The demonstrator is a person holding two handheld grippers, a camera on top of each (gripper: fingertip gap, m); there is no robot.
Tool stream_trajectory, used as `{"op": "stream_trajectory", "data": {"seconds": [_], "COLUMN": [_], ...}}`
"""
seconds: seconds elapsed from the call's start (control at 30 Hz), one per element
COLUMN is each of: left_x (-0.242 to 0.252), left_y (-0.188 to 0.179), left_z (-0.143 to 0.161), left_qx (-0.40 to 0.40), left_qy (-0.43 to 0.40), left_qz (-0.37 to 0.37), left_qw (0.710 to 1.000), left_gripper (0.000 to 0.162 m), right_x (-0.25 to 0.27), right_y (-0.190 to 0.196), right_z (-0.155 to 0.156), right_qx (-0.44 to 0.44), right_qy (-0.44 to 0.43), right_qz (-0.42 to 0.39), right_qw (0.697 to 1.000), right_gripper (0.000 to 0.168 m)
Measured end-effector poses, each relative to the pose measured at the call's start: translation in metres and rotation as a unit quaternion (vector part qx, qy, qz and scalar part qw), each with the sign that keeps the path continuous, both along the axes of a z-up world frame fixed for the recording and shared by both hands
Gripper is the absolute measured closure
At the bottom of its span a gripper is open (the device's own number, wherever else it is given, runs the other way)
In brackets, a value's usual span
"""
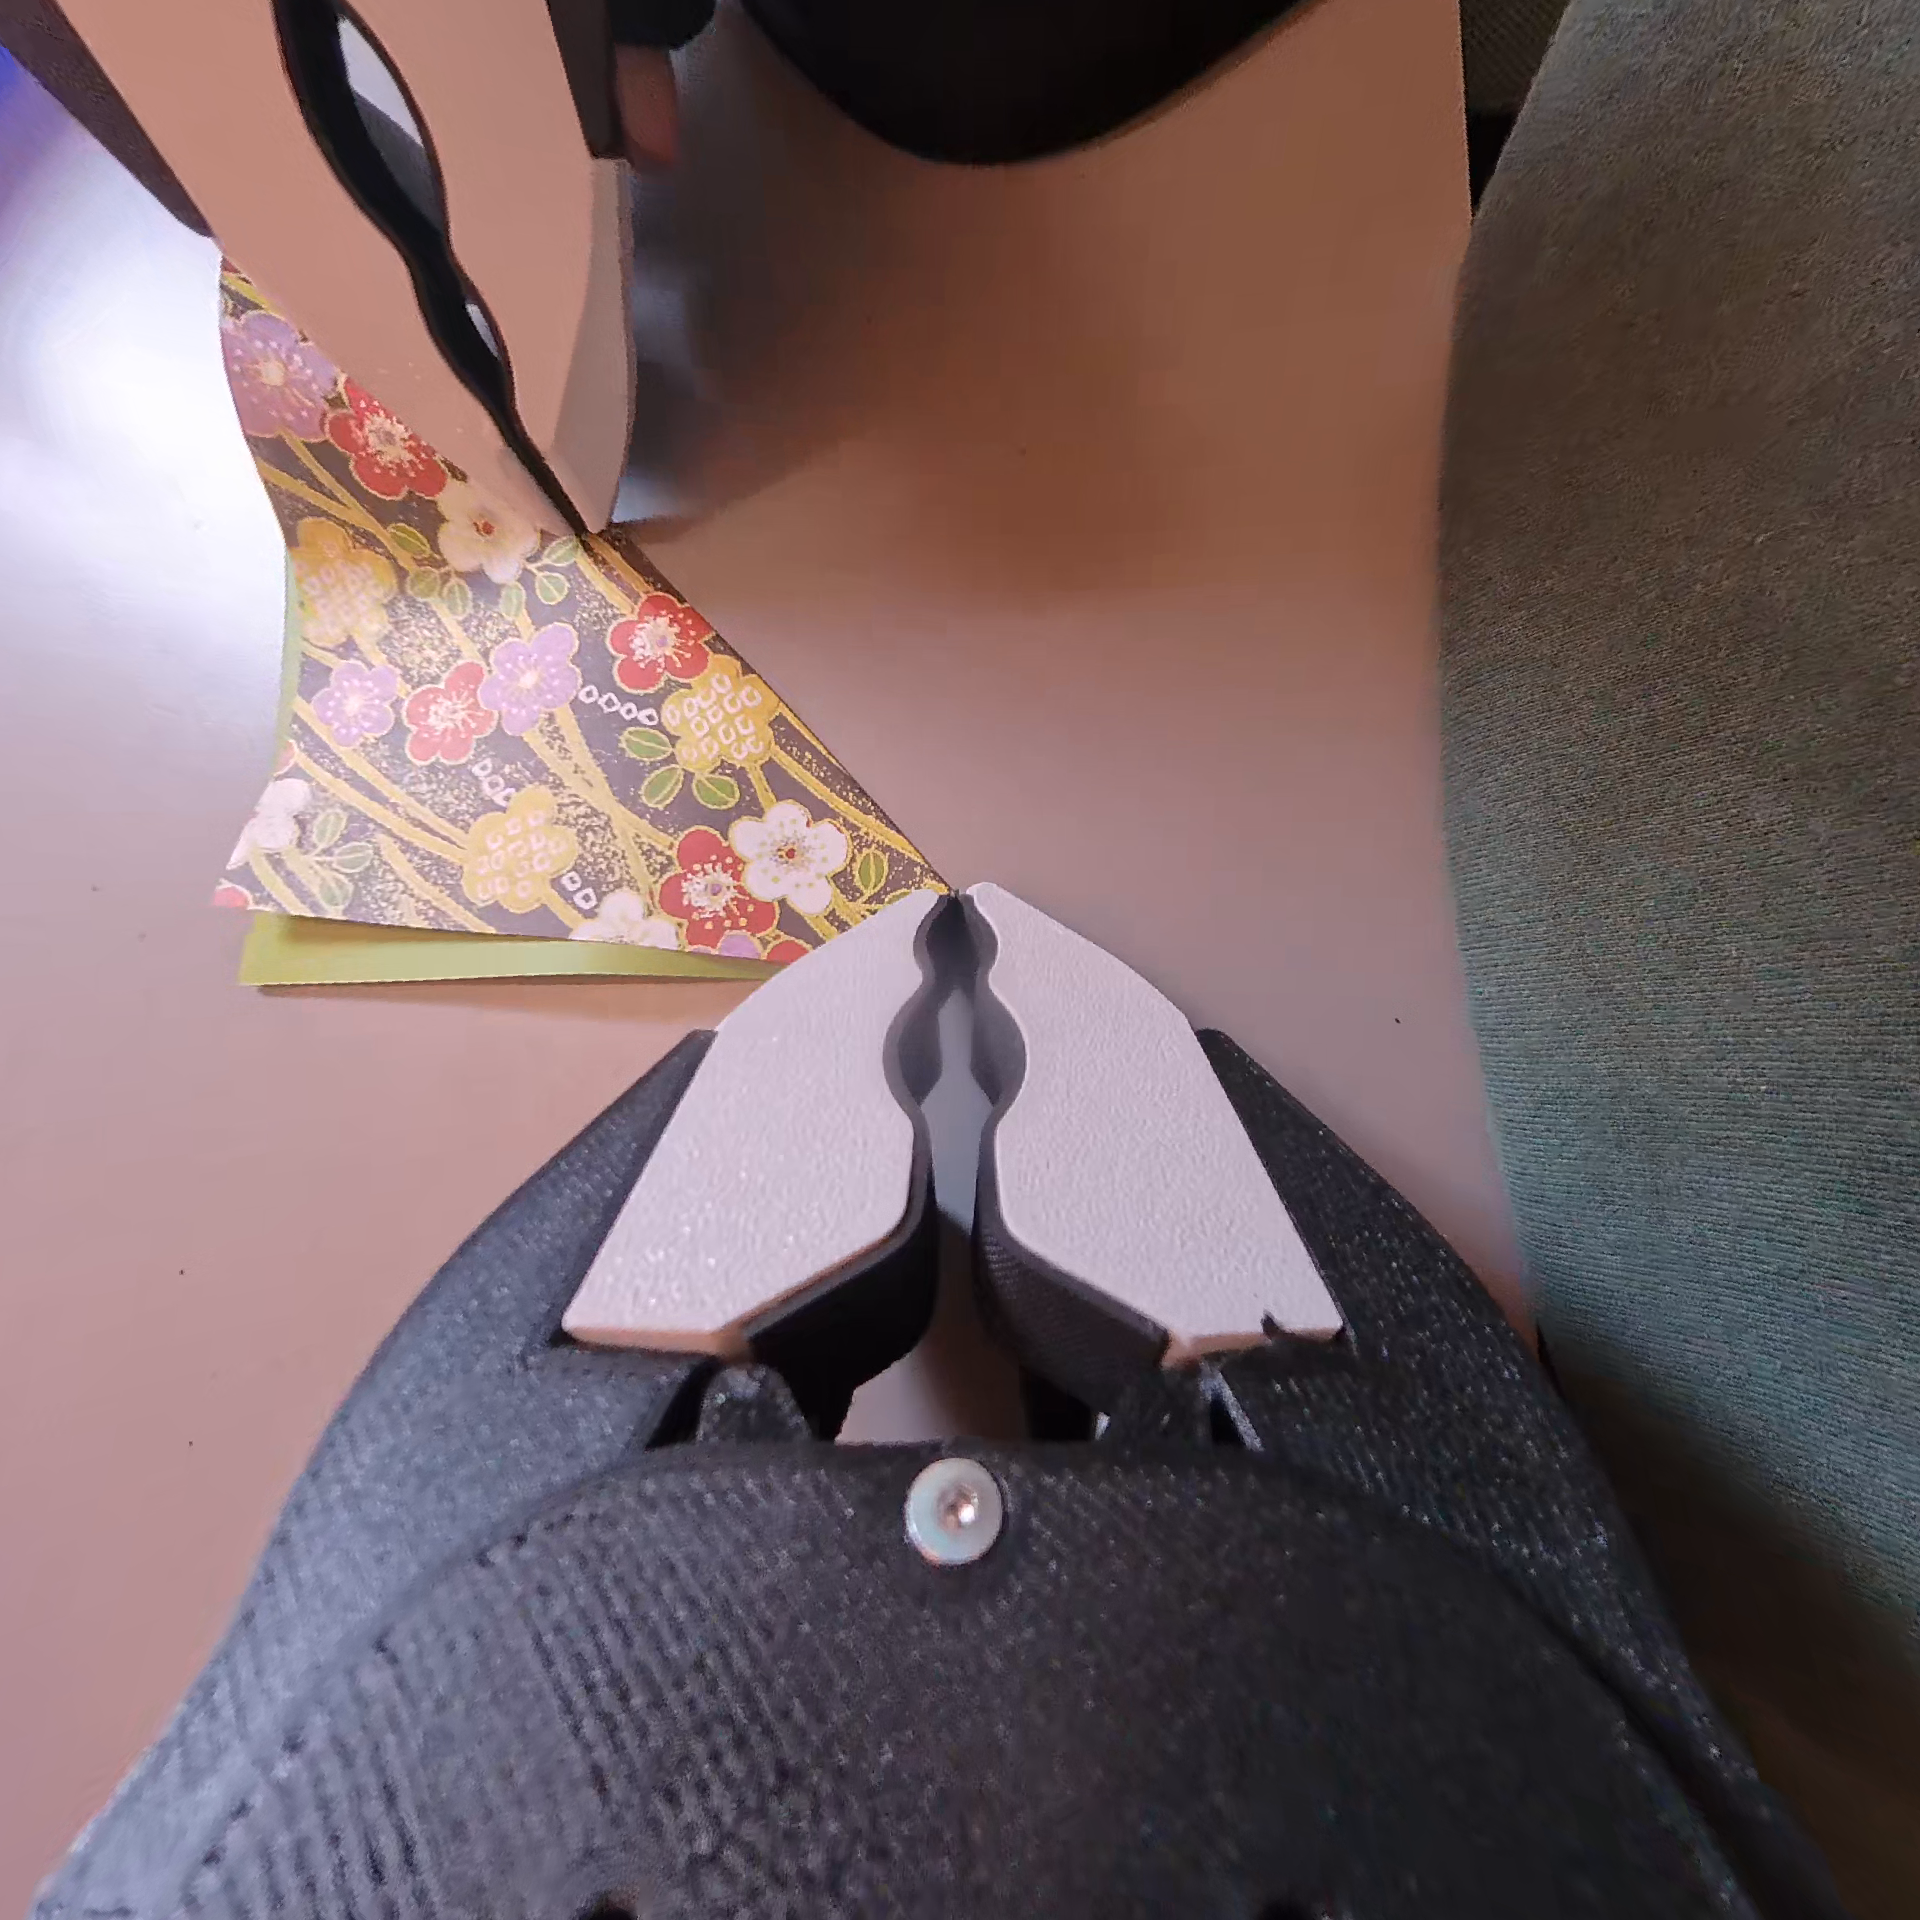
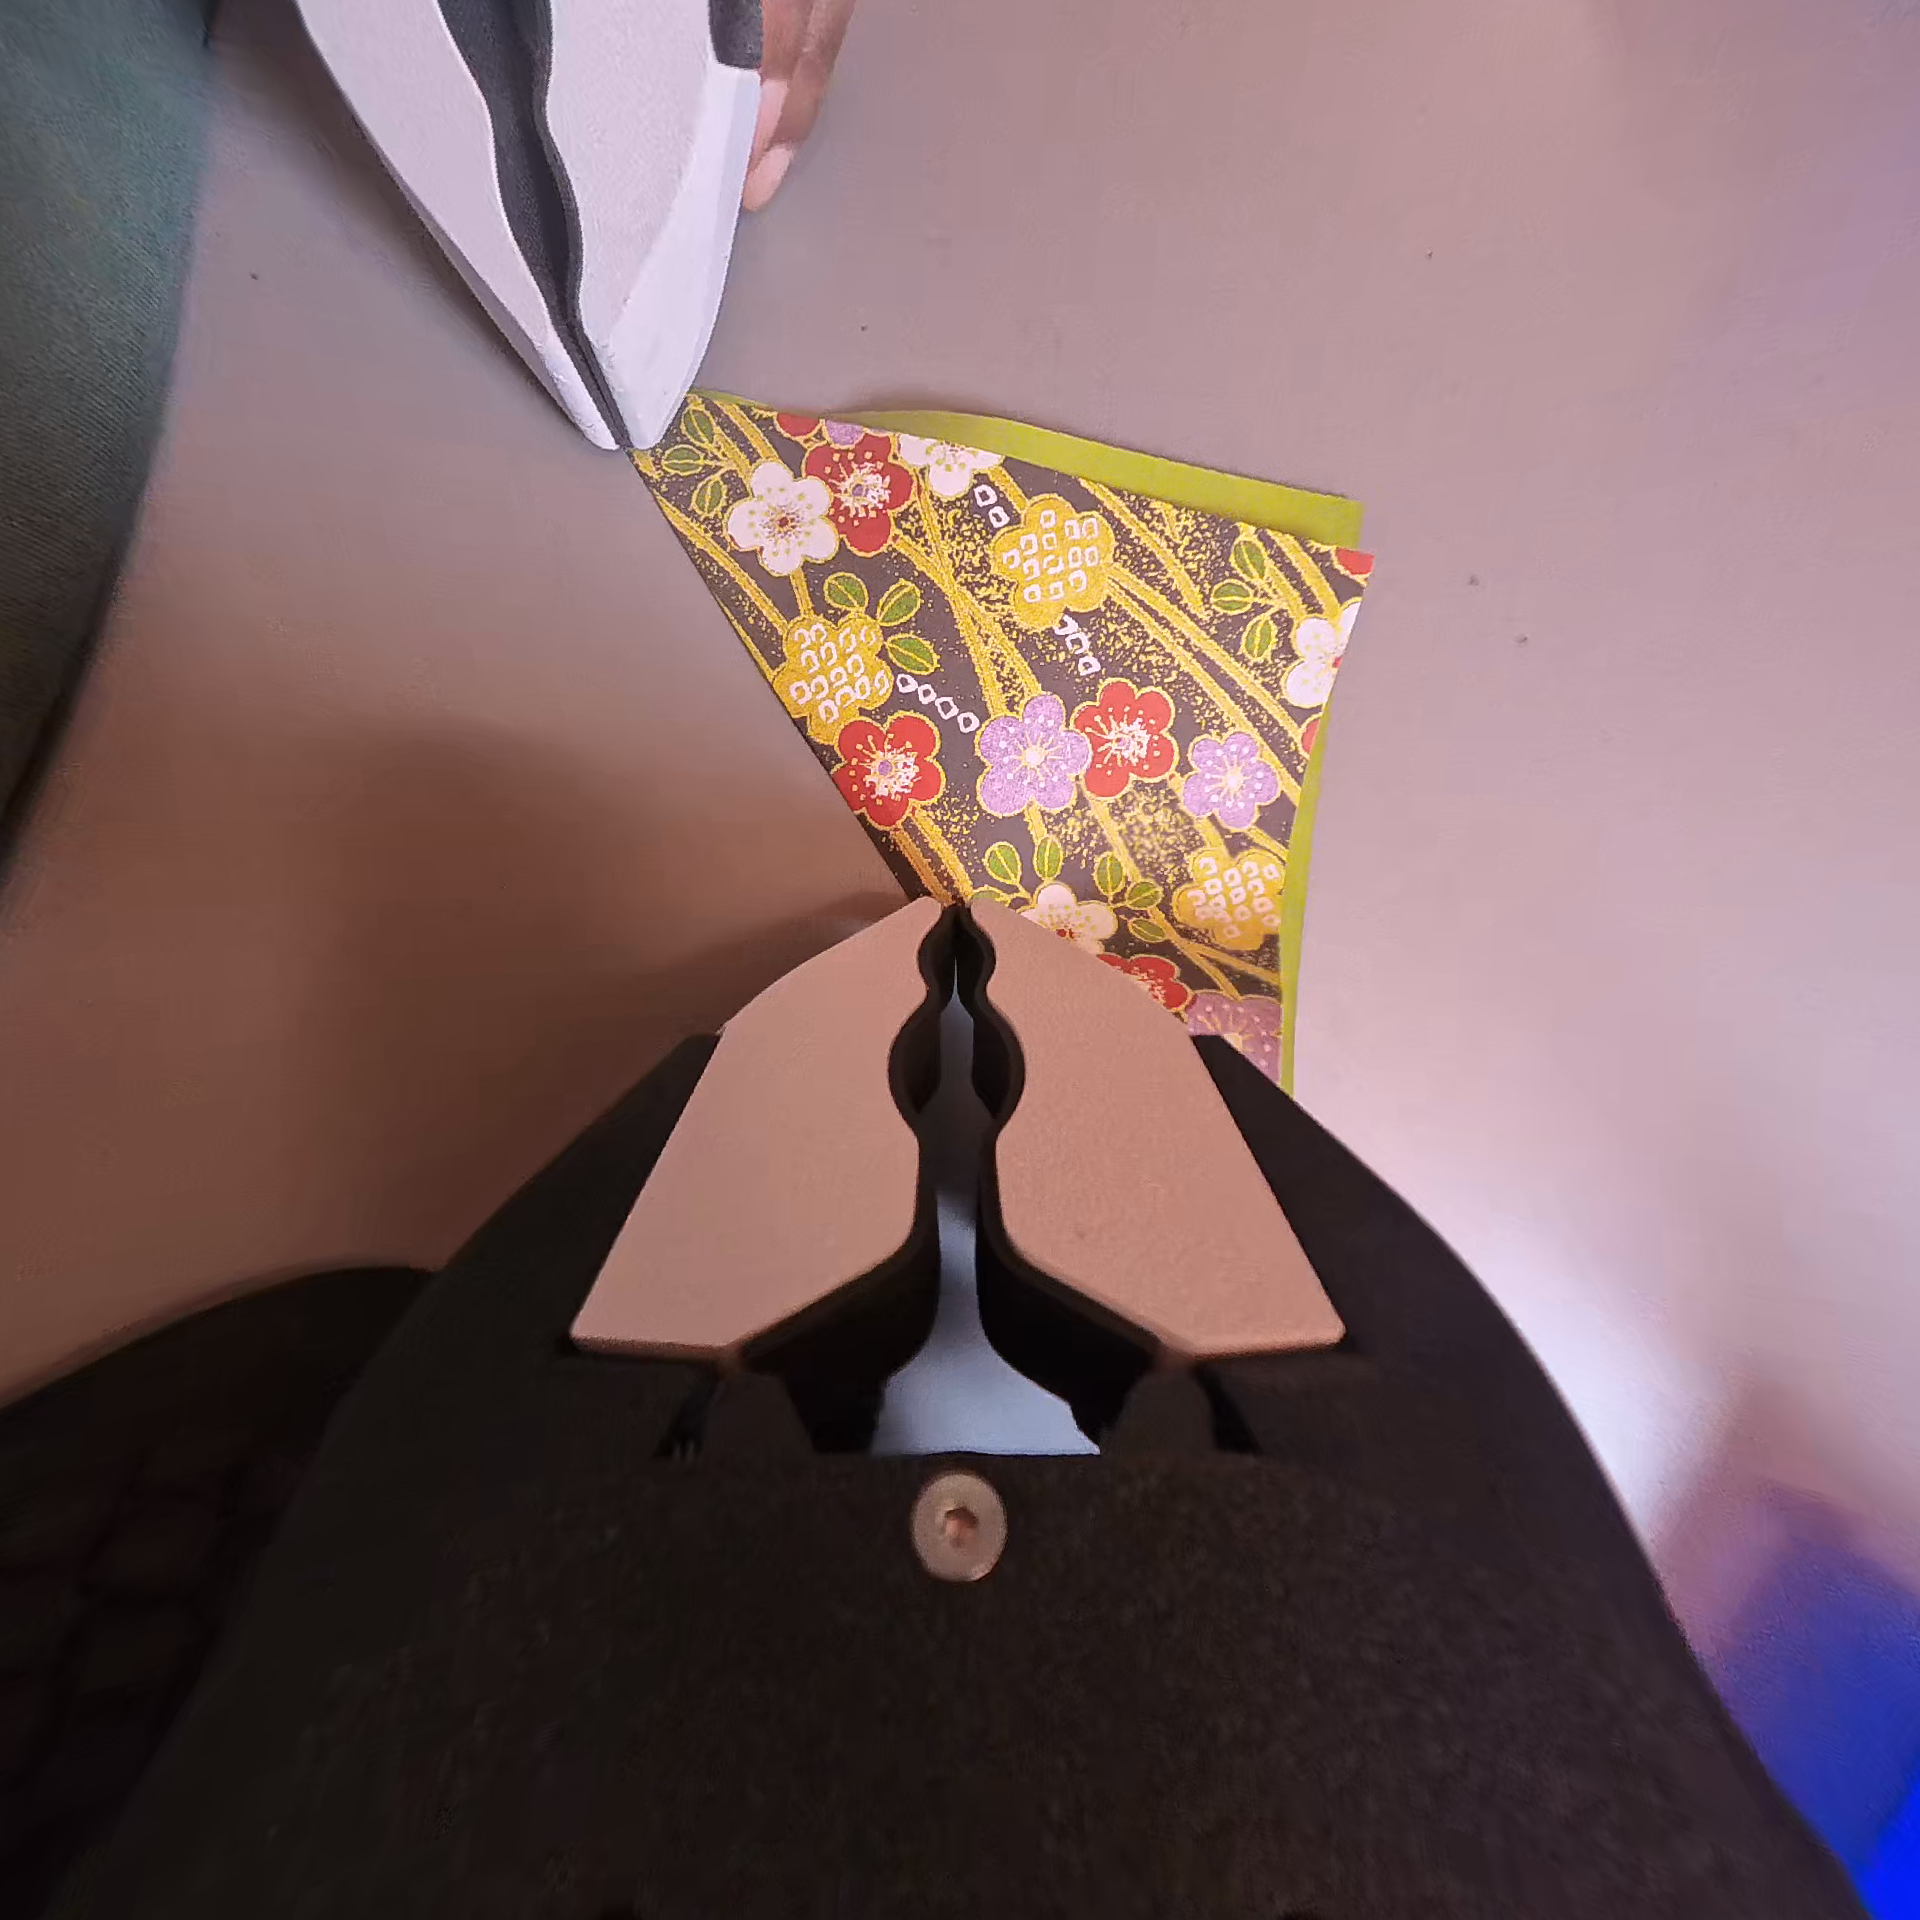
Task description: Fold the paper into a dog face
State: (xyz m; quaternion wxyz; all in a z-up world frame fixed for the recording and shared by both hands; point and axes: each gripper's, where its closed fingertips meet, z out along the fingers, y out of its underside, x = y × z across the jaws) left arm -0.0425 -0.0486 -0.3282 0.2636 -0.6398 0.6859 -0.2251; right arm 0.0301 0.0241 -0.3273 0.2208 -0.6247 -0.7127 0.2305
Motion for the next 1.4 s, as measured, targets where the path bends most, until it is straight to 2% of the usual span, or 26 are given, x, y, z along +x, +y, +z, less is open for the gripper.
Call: {"op": "stream_trajectory", "data": {"seconds": [0.13,0.2,0.33,0.4,0.47,0.5,0.6,0.67,0.77,0.87,0.93,1.0,1.27,1.4], "left_x": [0.000,0.000,0.000,0.000,0.000,0.000,0.007,0.010,0.012,0.021,0.025,0.026,0.020,0.017], "left_y": [0.000,0.000,0.000,0.000,-0.001,-0.002,0.001,0.020,0.058,0.079,0.082,0.079,0.074,0.071], "left_z": [0.000,0.000,0.001,0.001,0.001,0.002,0.023,0.039,0.037,0.025,0.013,0.003,0.002,0.002], "left_qx": [-0.003,0.000,-0.003,-0.006,-0.014,-0.021,-0.054,-0.043,0.012,0.031,0.020,0.009,0.016,0.028], "left_qy": [-0.003,-0.003,-0.003,-0.004,-0.006,-0.010,-0.072,-0.105,-0.074,-0.039,-0.012,0.005,-0.002,-0.005], "left_qz": [0.003,0.004,0.003,0.003,0.000,-0.004,-0.001,0.018,0.041,0.035,0.031,0.024,0.027,0.026], "left_qw": [1.000,1.000,1.000,1.000,1.000,1.000,0.996,0.993,0.996,0.998,0.999,1.000,1.000,0.999], "left_gripper": [0.162,0.162,0.162,0.162,0.162,0.162,0.162,0.162,0.162,0.162,0.134,0.132,0.146,0.156], "right_x": [0.004,0.016,0.033,0.033,0.030,0.029,0.028,0.027,0.024,0.021,0.020,0.019,0.011,0.004], "right_y": [0.007,0.025,0.040,0.040,0.038,0.037,0.033,0.032,0.026,0.022,0.020,0.018,0.019,0.027], "right_z": [0.027,0.035,0.027,0.014,0.011,0.012,0.009,0.006,0.007,0.006,0.005,0.004,0.000,0.015], "right_qx": [-0.022,-0.027,-0.034,-0.038,-0.047,-0.055,-0.081,-0.094,-0.132,-0.150,-0.151,-0.149,-0.143,-0.082], "right_qy": [0.074,0.086,0.069,0.045,0.040,0.043,0.019,0.000,-0.028,-0.063,-0.083,-0.099,-0.107,-0.036], "right_qz": [-0.031,-0.073,-0.107,-0.100,-0.085,-0.081,-0.063,-0.055,-0.037,-0.027,-0.020,-0.015,-0.013,-0.031], "right_qw": [0.997,0.993,0.991,0.993,0.994,0.994,0.995,0.994,0.990,0.986,0.985,0.984,0.984,0.995], "right_gripper": [0.168,0.144,0.136,0.141,0.160,0.164,0.165,0.165,0.165,0.165,0.165,0.165,0.163,0.153]}}
